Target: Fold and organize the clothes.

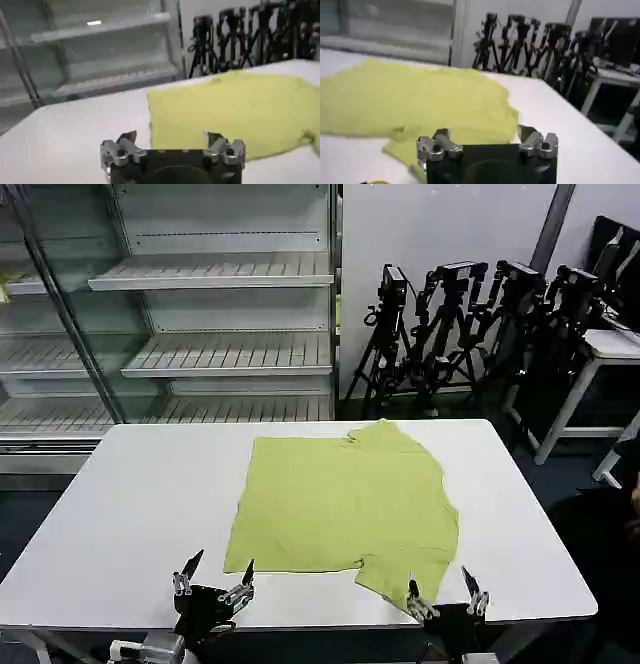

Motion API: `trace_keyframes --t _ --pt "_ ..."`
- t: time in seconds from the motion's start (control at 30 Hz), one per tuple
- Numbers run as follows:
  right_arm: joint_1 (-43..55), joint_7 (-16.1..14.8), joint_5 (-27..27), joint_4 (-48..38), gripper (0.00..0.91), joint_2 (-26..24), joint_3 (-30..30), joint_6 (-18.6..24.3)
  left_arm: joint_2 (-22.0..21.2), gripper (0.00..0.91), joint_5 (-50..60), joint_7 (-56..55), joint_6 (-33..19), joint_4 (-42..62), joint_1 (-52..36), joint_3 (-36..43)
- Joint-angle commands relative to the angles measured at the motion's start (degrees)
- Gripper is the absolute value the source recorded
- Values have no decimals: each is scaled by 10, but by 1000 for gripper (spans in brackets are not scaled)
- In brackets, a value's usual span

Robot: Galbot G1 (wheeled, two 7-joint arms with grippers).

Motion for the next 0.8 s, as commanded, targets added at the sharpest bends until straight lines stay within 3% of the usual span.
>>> trace_keyframes --t 0.03,0.53,0.57,0.6,0.63,0.67,0.7,0.73,0.77,0.8 --pt "-17 3 -9 -16 907 6 -16 -10 4 907 -26 -13 29 66 -41 2" --pt "-1 13 1 -27 907 26 -29 -11 2 907 -97 -15 29 83 -68 8" --pt "0 14 3 -28 907 28 -30 -11 2 796 -98 -15 29 84 -69 9" --pt "1 14 5 -30 907 29 -32 -12 2 353 -99 -16 29 85 -71 10" --pt "2 14 8 -31 907 31 -34 -12 1 20 -101 -16 27 86 -72 11" --pt "2 15 11 -31 897 32 -34 -12 1 20 -102 -16 27 86 -72 11" --pt "2 15 14 -32 645 32 -35 -12 1 20 -103 -17 26 86 -72 11" --pt "2 16 24 -32 484 33 -35 -12 1 20 -104 -17 26 87 -72 12" --pt "2 16 26 -32 151 33 -35 -12 1 20 -105 -17 26 87 -72 12" --pt "2 17 30 -33 91 34 -34 -11 1 20 -107 -17 26 88 -72 12"
